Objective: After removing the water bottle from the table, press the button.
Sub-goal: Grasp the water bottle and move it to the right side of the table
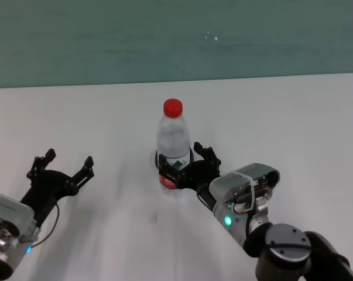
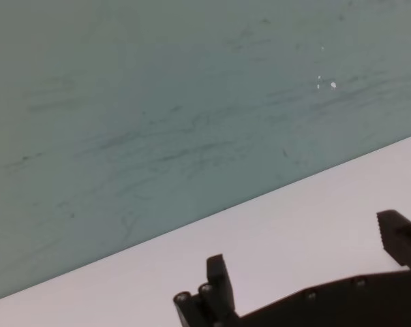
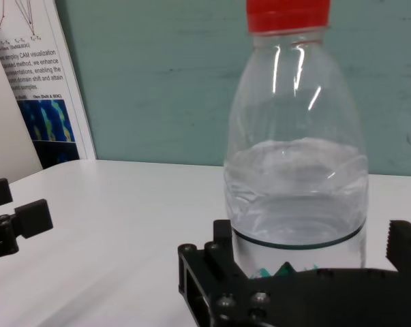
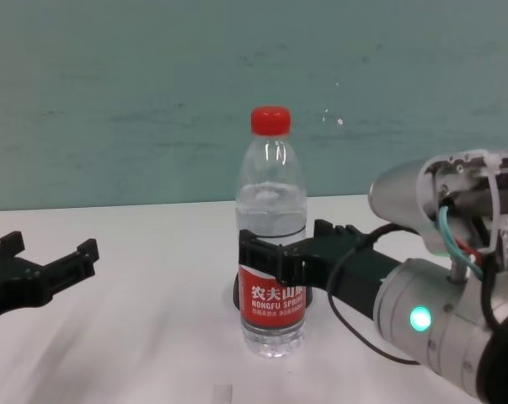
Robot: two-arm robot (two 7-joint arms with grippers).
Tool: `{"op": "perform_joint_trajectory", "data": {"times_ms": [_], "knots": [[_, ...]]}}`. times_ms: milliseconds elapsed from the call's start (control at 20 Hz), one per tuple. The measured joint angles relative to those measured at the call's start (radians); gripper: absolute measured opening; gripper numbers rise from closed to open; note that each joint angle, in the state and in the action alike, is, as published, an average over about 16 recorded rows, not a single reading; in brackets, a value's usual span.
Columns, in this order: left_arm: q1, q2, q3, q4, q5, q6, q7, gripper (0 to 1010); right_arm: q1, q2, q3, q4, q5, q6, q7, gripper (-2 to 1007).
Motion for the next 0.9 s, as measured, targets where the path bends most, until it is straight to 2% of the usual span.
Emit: {"op": "perform_joint_trajectory", "data": {"times_ms": [500, 900], "knots": [[0.0, 0.0, 0.0, 0.0, 0.0, 0.0, 0.0, 1003, 0.04, -0.001, -0.008, 0.042, 0.007, -0.005, 0.007, 1000], [0.0, 0.0, 0.0, 0.0, 0.0, 0.0, 0.0, 1003, 0.058, -0.001, -0.01, 0.059, 0.007, -0.005, 0.009, 1000]]}}
